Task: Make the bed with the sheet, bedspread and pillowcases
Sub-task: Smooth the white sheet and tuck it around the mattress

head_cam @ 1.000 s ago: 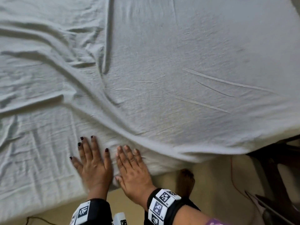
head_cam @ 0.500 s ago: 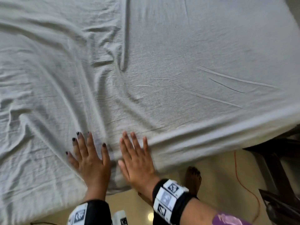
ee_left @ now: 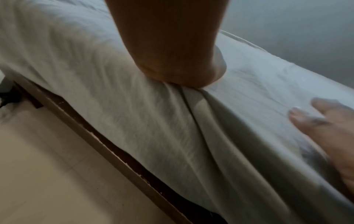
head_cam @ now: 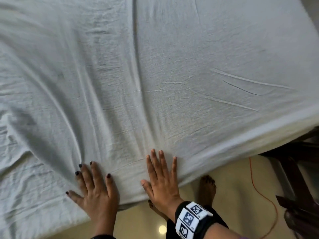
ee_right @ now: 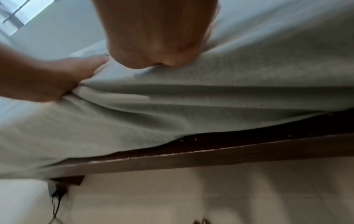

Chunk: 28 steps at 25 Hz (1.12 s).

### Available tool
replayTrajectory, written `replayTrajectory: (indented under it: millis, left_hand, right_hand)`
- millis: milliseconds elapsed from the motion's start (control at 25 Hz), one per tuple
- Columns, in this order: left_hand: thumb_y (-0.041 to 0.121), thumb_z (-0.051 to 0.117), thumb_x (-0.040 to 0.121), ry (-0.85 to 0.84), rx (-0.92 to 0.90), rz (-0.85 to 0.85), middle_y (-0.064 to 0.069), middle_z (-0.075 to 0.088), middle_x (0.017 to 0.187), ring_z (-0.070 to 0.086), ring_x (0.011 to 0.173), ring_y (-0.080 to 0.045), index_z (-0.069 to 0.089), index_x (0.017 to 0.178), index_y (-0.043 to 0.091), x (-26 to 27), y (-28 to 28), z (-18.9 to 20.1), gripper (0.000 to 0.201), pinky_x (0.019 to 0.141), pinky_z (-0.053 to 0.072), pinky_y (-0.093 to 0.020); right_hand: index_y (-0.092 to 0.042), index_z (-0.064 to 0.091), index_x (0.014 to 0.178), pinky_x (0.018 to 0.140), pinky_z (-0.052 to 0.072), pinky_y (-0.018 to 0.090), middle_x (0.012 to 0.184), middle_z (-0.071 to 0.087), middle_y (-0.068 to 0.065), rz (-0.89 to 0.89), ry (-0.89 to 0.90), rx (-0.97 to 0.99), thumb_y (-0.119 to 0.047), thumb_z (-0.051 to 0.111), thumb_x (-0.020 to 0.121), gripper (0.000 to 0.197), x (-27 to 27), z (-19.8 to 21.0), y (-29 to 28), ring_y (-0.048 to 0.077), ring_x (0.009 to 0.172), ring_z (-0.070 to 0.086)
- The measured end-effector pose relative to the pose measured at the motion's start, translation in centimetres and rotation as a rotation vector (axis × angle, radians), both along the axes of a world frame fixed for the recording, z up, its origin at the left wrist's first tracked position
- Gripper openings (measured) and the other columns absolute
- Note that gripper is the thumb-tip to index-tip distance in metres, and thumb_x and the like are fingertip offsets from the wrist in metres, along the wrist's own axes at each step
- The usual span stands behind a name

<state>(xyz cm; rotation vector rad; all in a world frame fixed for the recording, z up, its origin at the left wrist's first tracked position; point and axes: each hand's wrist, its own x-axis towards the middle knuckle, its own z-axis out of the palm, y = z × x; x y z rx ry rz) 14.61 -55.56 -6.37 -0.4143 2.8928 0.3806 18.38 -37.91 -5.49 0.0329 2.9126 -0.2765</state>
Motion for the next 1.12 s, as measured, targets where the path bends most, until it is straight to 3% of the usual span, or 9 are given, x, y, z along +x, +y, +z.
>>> replayTrajectory:
  millis: [120,240,440,600,680,800,920,1120]
  left_hand:
    - [0.046,0.025,0.094,0.147,0.060,0.189,-0.014,0.020,0.159,0.013,0.148,-0.032,0.028,0.150,0.012,0.3,-0.3,0.7,0.066,0.110,-0.003,-0.065]
    - [0.046,0.025,0.095,0.189,0.054,0.156,-0.014,0.014,0.160,0.008,0.149,-0.028,0.025,0.152,0.012,-1.7,0.2,1.0,0.066,0.111,-0.007,-0.061]
    - [0.056,0.017,0.090,0.015,0.001,0.117,-0.010,0.006,0.162,0.003,0.149,-0.028,0.015,0.154,0.017,-1.2,-0.1,-0.2,0.075,0.115,-0.004,-0.057]
    - [0.059,0.022,0.087,0.061,0.065,0.166,-0.012,0.010,0.161,0.009,0.148,-0.031,0.020,0.153,0.016,0.7,-1.3,0.6,0.079,0.116,0.003,-0.056]
    - [0.055,0.027,0.088,0.170,0.083,0.227,-0.018,0.016,0.159,0.015,0.146,-0.038,0.025,0.152,0.012,-0.4,-2.6,1.1,0.077,0.114,0.009,-0.058]
    - [0.047,0.029,0.091,0.262,0.095,0.209,-0.020,0.015,0.159,0.014,0.147,-0.036,0.024,0.151,0.009,-4.3,-5.7,1.2,0.072,0.116,0.004,-0.053]
    - [0.049,0.023,0.091,0.232,0.157,0.091,-0.013,0.012,0.161,0.007,0.149,-0.028,0.016,0.154,0.011,-7.9,-8.5,0.4,0.073,0.118,-0.004,-0.043]
    - [0.054,0.015,0.090,0.086,0.039,0.127,-0.006,0.013,0.162,0.009,0.148,-0.025,0.018,0.153,0.016,-6.5,-11.0,-0.9,0.074,0.117,0.000,-0.048]
  right_hand:
    - [-0.003,0.014,0.150,0.114,0.004,0.059,0.159,0.006,0.019,-0.307,0.095,-0.044,-0.049,0.026,0.097,0.071,-1.1,0.5,2.4,0.037,0.146,0.005]
    - [0.004,0.015,0.149,0.115,0.005,0.058,0.156,0.006,0.025,-0.614,0.084,-0.057,-0.050,0.023,0.096,0.076,-2.6,0.0,6.1,0.040,0.145,0.004]
    - [0.006,0.022,0.147,0.114,0.012,0.058,0.155,0.014,0.025,-0.678,-0.013,0.026,-0.053,0.023,0.095,0.078,-0.9,-1.5,6.5,0.042,0.144,0.011]
    - [0.006,0.022,0.147,0.111,0.015,0.061,0.156,0.009,0.025,-0.670,-0.059,0.025,-0.054,0.016,0.097,0.079,0.5,-0.5,5.5,0.043,0.144,0.009]
    - [0.004,0.018,0.148,0.113,0.009,0.058,0.157,0.007,0.025,-0.574,-0.013,-0.033,-0.055,0.014,0.097,0.078,-0.4,0.6,4.2,0.041,0.145,0.005]
    - [-0.001,0.016,0.150,0.116,0.000,0.051,0.159,0.005,0.020,-0.255,0.089,-0.194,-0.049,0.023,0.098,0.072,-5.1,2.0,-0.2,0.036,0.146,0.000]
    - [-0.006,0.011,0.152,0.115,0.000,0.052,0.160,0.001,0.015,0.026,0.054,-0.204,-0.046,0.032,0.096,0.072,-9.3,1.3,-6.1,0.033,0.147,-0.003]
    - [-0.023,0.005,0.154,0.111,-0.001,0.058,0.160,-0.014,0.008,0.288,-0.091,-0.082,-0.052,0.031,0.097,0.069,-9.1,-0.2,-11.7,0.035,0.145,-0.014]
